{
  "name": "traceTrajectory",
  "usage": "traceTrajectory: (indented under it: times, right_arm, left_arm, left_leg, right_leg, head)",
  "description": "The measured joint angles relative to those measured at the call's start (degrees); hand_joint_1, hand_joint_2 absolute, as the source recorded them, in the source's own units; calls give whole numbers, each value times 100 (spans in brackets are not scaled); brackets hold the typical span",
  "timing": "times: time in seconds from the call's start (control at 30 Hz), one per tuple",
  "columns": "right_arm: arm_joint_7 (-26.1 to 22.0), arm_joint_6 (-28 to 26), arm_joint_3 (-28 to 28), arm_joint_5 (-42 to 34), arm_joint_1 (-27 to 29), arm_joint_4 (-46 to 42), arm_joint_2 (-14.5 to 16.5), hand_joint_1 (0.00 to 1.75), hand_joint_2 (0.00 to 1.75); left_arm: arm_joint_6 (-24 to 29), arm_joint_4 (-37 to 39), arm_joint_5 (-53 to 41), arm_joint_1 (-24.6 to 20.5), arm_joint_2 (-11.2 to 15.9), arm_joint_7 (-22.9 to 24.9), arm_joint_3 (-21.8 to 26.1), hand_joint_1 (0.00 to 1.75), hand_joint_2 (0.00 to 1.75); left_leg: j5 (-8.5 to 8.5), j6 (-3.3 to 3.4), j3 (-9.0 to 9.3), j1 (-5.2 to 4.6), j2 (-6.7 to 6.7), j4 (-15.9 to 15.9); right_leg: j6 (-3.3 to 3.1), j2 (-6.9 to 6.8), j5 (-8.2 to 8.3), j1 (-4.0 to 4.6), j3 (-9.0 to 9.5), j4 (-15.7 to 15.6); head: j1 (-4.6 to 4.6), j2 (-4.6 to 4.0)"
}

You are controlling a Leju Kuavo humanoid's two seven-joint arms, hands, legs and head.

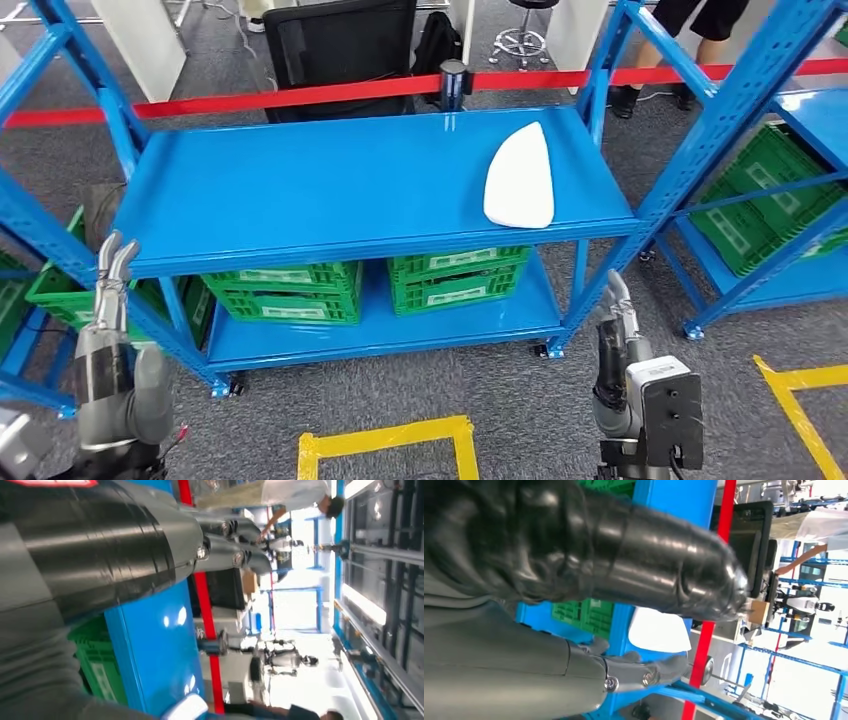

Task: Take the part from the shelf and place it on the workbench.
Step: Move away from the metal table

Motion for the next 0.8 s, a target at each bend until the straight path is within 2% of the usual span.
traceTrajectory:
  times: [0.13, 0.33, 0.8]
  right_arm:
    - [-1, -4, 0, 7, 5, 1, 1, 0, 0]
    - [1, -5, 0, 19, 7, 1, 1, 0, 0]
    - [52, -5, 0, 26, 7, 1, 1, 0, 0]
  left_arm:
    - [11, 7, 68, 2, 3, -49, 1, 0, 0]
    - [19, 11, 70, 3, 3, -73, 2, 0, 0]
    - [124, 37, 3, 5, 4, 82, 2, 0, 0]
  left_leg:
    - [-13, -1, 3, 7, 14, 15]
    - [-18, -17, 15, 9, 18, -26]
    - [2, -40, 15, 1, 25, -26]
  right_leg:
    - [73, 12, 21, 4, 27, -28]
    - [32, 16, -3, 9, 26, -22]
    - [6, 15, 17, 2, 28, -14]
  head:
    - [-15, 0]
    - [-82, 0]
    - [-92, 0]
